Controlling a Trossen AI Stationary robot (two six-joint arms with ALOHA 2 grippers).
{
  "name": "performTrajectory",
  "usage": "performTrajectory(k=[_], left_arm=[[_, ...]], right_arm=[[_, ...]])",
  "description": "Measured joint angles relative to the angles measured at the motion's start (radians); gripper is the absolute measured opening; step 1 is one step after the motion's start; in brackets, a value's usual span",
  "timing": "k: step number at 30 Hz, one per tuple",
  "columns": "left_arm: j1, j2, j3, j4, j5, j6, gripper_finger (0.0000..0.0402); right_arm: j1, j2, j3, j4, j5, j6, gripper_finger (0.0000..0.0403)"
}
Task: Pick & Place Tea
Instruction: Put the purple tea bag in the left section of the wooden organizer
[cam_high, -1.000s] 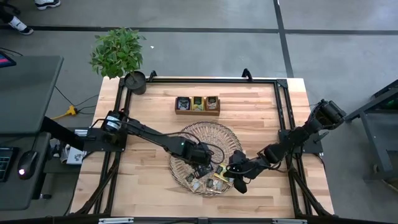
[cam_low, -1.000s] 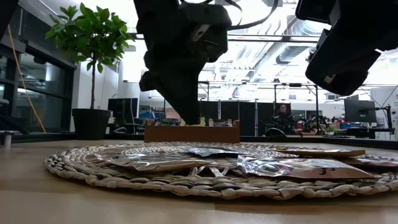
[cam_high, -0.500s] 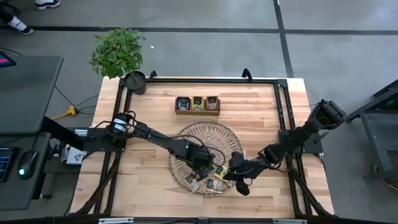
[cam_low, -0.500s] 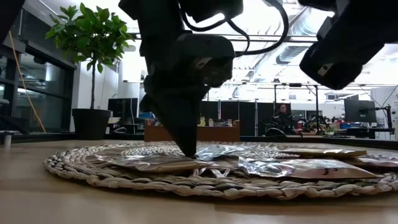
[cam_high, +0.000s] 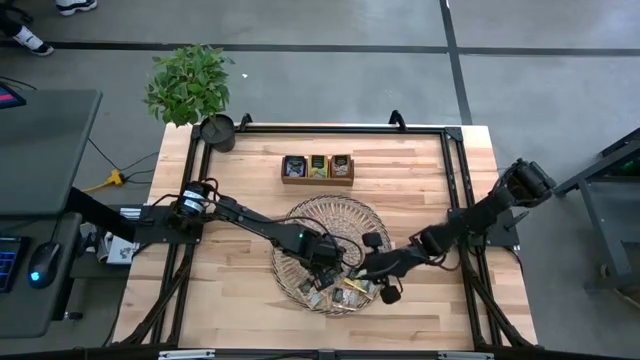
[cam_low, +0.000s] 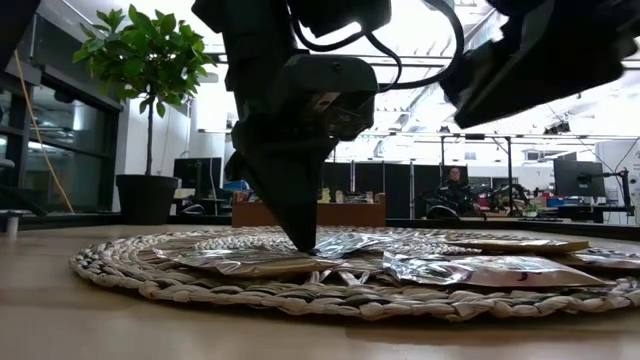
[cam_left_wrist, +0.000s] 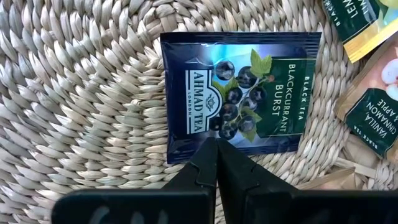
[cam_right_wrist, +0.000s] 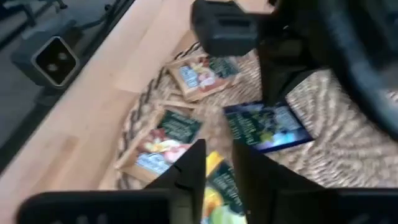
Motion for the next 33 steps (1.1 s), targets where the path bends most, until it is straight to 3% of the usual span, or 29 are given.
performTrajectory(k=[8,12,18,33], left_arm=[[0.0,0.0,-0.001,0.001,0.007,-0.007,0.0],[0.0,0.001,-0.002,0.002,0.013,-0.006,0.0],[0.0,0.001,-0.002,0.003,0.026,-0.003,0.0],[0.0,0.002,-0.002,0.003,0.031,-0.007,0.0]], right_arm=[[-0.053,0.039,0.0,0.026,-0.05,-0.149,0.0162],[-0.055,0.099,0.0,0.053,-0.002,-0.233,0.019],[-0.052,0.176,0.0,0.159,0.111,-0.318,0.0197],[-0.062,0.322,0.052,0.198,0.076,-0.372,0.0198]])
